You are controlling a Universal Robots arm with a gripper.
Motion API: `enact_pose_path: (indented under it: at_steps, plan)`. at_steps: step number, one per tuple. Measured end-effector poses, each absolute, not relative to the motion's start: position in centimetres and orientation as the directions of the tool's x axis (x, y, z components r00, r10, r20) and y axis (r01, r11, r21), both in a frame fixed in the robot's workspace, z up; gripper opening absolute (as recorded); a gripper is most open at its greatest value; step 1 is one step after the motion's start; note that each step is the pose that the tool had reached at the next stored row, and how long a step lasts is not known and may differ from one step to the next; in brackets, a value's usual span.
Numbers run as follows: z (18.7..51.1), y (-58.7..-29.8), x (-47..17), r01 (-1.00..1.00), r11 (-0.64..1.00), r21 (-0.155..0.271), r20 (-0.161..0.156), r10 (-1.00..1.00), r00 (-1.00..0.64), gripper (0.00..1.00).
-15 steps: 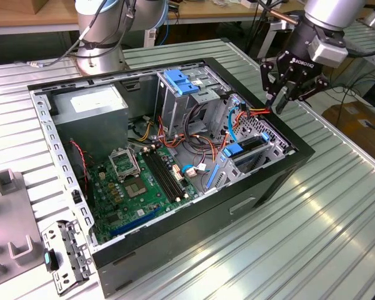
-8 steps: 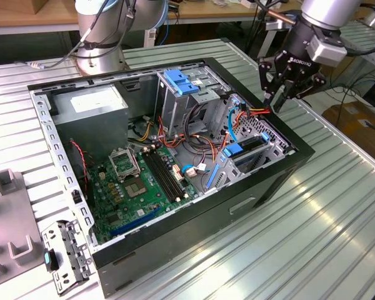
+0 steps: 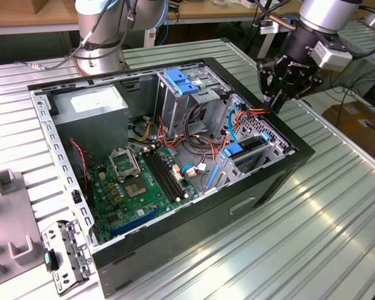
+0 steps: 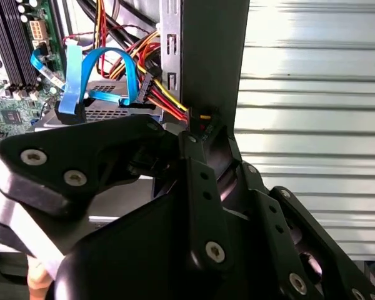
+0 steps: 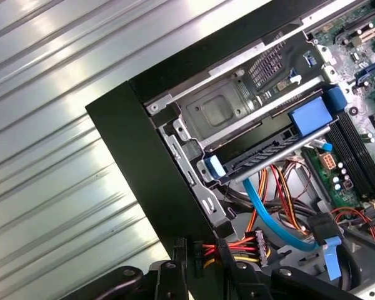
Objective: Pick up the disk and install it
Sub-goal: 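Insert the first disk wire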
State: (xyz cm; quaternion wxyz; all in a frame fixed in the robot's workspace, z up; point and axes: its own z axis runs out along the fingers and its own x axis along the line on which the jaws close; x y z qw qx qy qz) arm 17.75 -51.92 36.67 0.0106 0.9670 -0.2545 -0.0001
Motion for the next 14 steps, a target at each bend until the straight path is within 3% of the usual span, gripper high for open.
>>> enact_pose_path:
  at_steps: [2,4,14]
  plan:
    - [36.64,-51.92,17.75,-0.492,-0.871,0.020,0.005,-0.492,0.871,0.30]
    - [37.09,-51.92,17.75,-0.492,-0.871,0.020,0.005,-0.492,0.871,0.16]
    - [37.31,-51.93,17.23,-0.492,-0.871,0.020,0.005,-0.492,0.871,0.16]
